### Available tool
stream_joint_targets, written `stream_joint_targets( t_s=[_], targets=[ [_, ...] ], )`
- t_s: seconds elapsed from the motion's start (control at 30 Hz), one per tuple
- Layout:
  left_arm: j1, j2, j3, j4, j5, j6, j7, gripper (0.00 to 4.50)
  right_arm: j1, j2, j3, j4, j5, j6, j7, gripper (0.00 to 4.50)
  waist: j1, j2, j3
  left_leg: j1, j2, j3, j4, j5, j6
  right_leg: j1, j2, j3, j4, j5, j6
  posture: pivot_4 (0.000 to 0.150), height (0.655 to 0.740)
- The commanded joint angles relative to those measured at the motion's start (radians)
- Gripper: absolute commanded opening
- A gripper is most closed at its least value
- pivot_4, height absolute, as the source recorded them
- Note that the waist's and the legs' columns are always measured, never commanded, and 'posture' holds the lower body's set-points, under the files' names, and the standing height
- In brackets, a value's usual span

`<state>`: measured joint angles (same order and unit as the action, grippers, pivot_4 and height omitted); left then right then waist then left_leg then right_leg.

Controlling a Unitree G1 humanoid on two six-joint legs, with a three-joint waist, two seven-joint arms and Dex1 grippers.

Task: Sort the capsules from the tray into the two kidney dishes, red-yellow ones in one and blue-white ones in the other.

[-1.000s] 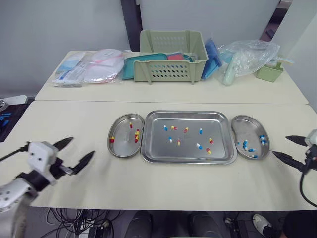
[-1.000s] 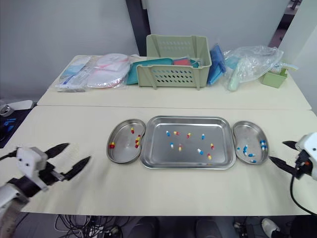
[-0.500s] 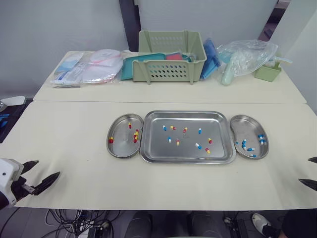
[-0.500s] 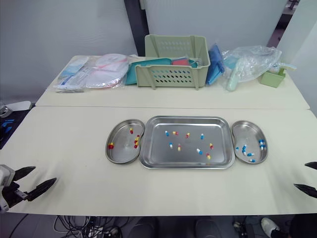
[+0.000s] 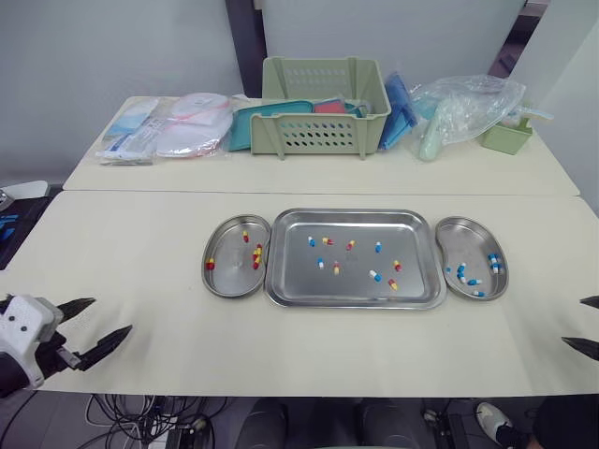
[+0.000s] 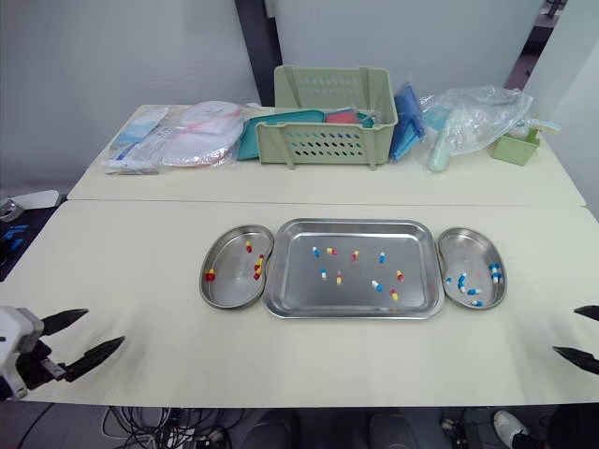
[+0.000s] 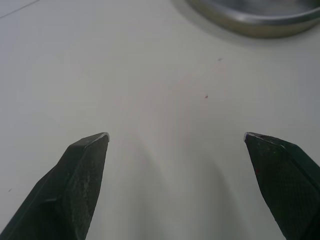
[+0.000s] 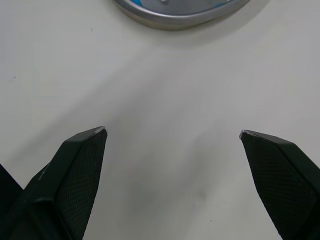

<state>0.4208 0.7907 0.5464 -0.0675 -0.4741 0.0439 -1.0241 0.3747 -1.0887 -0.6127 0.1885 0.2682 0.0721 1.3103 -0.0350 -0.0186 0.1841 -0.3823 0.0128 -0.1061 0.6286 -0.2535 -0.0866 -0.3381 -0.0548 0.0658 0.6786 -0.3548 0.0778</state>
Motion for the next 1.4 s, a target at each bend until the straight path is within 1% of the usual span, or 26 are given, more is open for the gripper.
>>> stream_joint_targets(
  t_s=[0.03, 0.17, 0.27, 0.4, 0.5, 0.63, 0.73, 0.83, 0.9, 0.97, 1.0, 1.07, 1.13, 1.2, 1.27, 1.33, 1.4],
  targets=[
    [0.024, -0.043, -0.056, -0.165, -0.041, 0.028, 0.003, 4.5, 0.026, 0.004, -0.046, -0.041, 0.02, 0.016, 0.006, 4.49, 0.002, 0.0, 0.0, 0.0, 0.0, 0.0, 0.0, 0.0, 0.0, 0.0, 0.0, 0.0, 0.0, 0.0, 0.0, 0.15, 0.739],
    [0.025, -0.113, -0.165, -0.309, -0.047, 0.046, 0.028, 4.5, 0.053, 0.012, -0.064, -0.065, 0.024, 0.031, 0.003, 4.49, 0.003, 0.0, 0.0, 0.0, 0.0, 0.0, 0.0, 0.0, 0.0, 0.001, 0.0, 0.0, 0.0, 0.0, 0.0, 0.15, 0.739],
    [-0.011, -0.166, -0.237, -0.357, -0.038, 0.052, 0.067, 4.5, 0.072, 0.017, -0.076, -0.091, 0.029, 0.048, 0.002, 4.49, 0.003, 0.0, 0.0, 0.001, 0.0, 0.0, 0.0, 0.0, 0.0, 0.001, 0.0, 0.0, 0.0, 0.0, 0.0, 0.15, 0.739],
    [-0.043, -0.206, -0.33, -0.37, -0.011, 0.047, 0.081, 4.5, 0.105, 0.018, -0.09, -0.127, 0.037, 0.083, 0.01, 4.49, 0.002, 0.0, 0.0, 0.001, 0.0, 0.0, 0.0, 0.0, 0.0, 0.001, 0.0, 0.0, 0.0, 0.0, 0.0, 0.15, 0.739],
    [-0.066, -0.236, -0.404, -0.348, 0.031, 0.007, 0.079, 4.5, 0.126, 0.021, -0.101, -0.148, 0.038, 0.094, 0.013, 4.49, 0.003, 0.0, 0.0, 0.001, 0.0, 0.0, 0.001, 0.0, 0.0, 0.001, 0.0, 0.0, 0.0, 0.0, 0.0, 0.15, 0.739],
    [-0.097, -0.27, -0.451, -0.331, 0.049, -0.008, 0.096, 4.5, 0.168, 0.021, -0.131, -0.19, 0.034, 0.1, 0.03, 4.49, 0.003, 0.0, 0.0, 0.001, -0.001, 0.0, 0.001, 0.0, 0.0, 0.001, 0.0, 0.0, 0.0, 0.0, 0.0, 0.15, 0.739],
    [-0.113, -0.287, -0.471, -0.323, 0.052, -0.012, 0.111, 4.5, 0.214, 0.029, -0.162, -0.289, 0.064, 0.139, 0.066, 4.49, 0.003, 0.001, 0.0, 0.001, -0.001, 0.0, 0.001, 0.0, 0.0, 0.001, 0.0, 0.0, 0.0, 0.0, 0.0, 0.15, 0.739],
    [-0.12, -0.293, -0.478, -0.323, 0.054, -0.013, 0.119, 4.5, 0.237, 0.053, -0.159, -0.487, 0.144, 0.226, 0.077, 4.49, 0.002, 0.001, 0.0, 0.001, -0.001, -0.001, 0.001, 0.0, 0.0, 0.001, 0.0, 0.0, 0.0, 0.0, 0.0, 0.15, 0.739],
    [-0.125, -0.294, -0.478, -0.321, 0.053, -0.012, 0.124, 4.5, 0.22, 0.07, -0.131, -0.619, 0.208, 0.292, 0.046, 4.49, 0.001, 0.001, -0.001, 0.001, 0.0, -0.001, 0.001, 0.0, 0.0, 0.002, 0.0, 0.0, 0.0, 0.0, 0.0, 0.15, 0.739],
    [-0.132, -0.294, -0.478, -0.317, 0.053, -0.011, 0.129, 4.5, 0.167, 0.087, -0.075, -0.747, 0.28, 0.365, -0.025, 4.49, 0.001, 0.001, 0.0, 0.001, 0.0, -0.001, 0.001, 0.0, 0.0, 0.002, 0.0, 0.0, 0.0, 0.0, 0.0, 0.15, 0.739],
    [-0.135, -0.293, -0.476, -0.319, 0.053, -0.009, 0.133, 4.5, 0.122, 0.1, -0.022, -0.817, 0.323, 0.405, -0.083, 4.49, 0.002, 0.0, 0.0, 0.001, 0.0, -0.001, 0.001, 0.0, 0.0, 0.002, 0.0, -0.001, 0.0, 0.0, 0.0, 0.15, 0.739],
    [-0.138, -0.292, -0.475, -0.322, 0.051, -0.006, 0.137, 4.5, 0.047, 0.119, 0.059, -0.904, 0.375, 0.47, -0.175, 4.49, 0.004, 0.0, 0.0, 0.001, 0.0, -0.002, 0.001, 0.0, 0.0, 0.002, 0.0, -0.002, 0.0, 0.0, 0.0, 0.15, 0.739],
    [-0.138, -0.29, -0.475, -0.325, 0.051, -0.005, 0.142, 4.5, -0.041, 0.142, 0.15, -0.954, 0.386, 0.521, -0.275, 4.49, 0.006, 0.0, 0.0, 0.0, -0.001, -0.002, 0.001, 0.0, 0.0, 0.002, 0.0, -0.002, 0.0, 0.0, 0.0, 0.15, 0.739],
    [-0.138, -0.288, -0.476, -0.328, 0.053, -0.006, 0.145, 4.5, -0.165, 0.18, 0.273, -0.978, 0.39, 0.59, -0.396, 4.49, 0.006, -0.003, 0.0, -0.001, -0.001, -0.002, 0.001, 0.0, 0.0, 0.002, 0.0, -0.002, -0.001, 0.0, 0.0, 0.15, 0.739],
    [-0.141, -0.287, -0.48, -0.332, 0.057, -0.008, 0.148, 4.5, -0.274, 0.219, 0.388, -0.983, 0.351, 0.635, -0.491, 4.49, 0.005, -0.003, 0.0, 0.0, -0.001, -0.003, 0.002, 0.0, 0.0, 0.001, 0.0, -0.002, 0.0, 0.0, 0.0, 0.15, 0.739],
    [-0.148, -0.29, -0.483, -0.335, 0.059, -0.006, 0.156, 4.5, -0.411, 0.304, 0.575, -0.951, 0.258, 0.664, -0.594, 4.49, 0.001, -0.003, 0.0, 0.0, -0.001, -0.003, 0.001, 0.0, 0.0, 0.001, 0.0, -0.002, 0.0, 0.0, 0.0, 0.15, 0.739],
    [-0.152, -0.291, -0.484, -0.335, 0.059, -0.005, 0.161, 4.5, -0.502, 0.361, 0.705, -0.915, 0.189, 0.692, -0.656, 4.49, 0.002, -0.003, 0.0, 0.0, 0.0, -0.004, 0.001, 0.0, 0.0, 0.0, 0.001, -0.002, 0.0, 0.0, 0.0, 0.15, 0.739]
  ],
)
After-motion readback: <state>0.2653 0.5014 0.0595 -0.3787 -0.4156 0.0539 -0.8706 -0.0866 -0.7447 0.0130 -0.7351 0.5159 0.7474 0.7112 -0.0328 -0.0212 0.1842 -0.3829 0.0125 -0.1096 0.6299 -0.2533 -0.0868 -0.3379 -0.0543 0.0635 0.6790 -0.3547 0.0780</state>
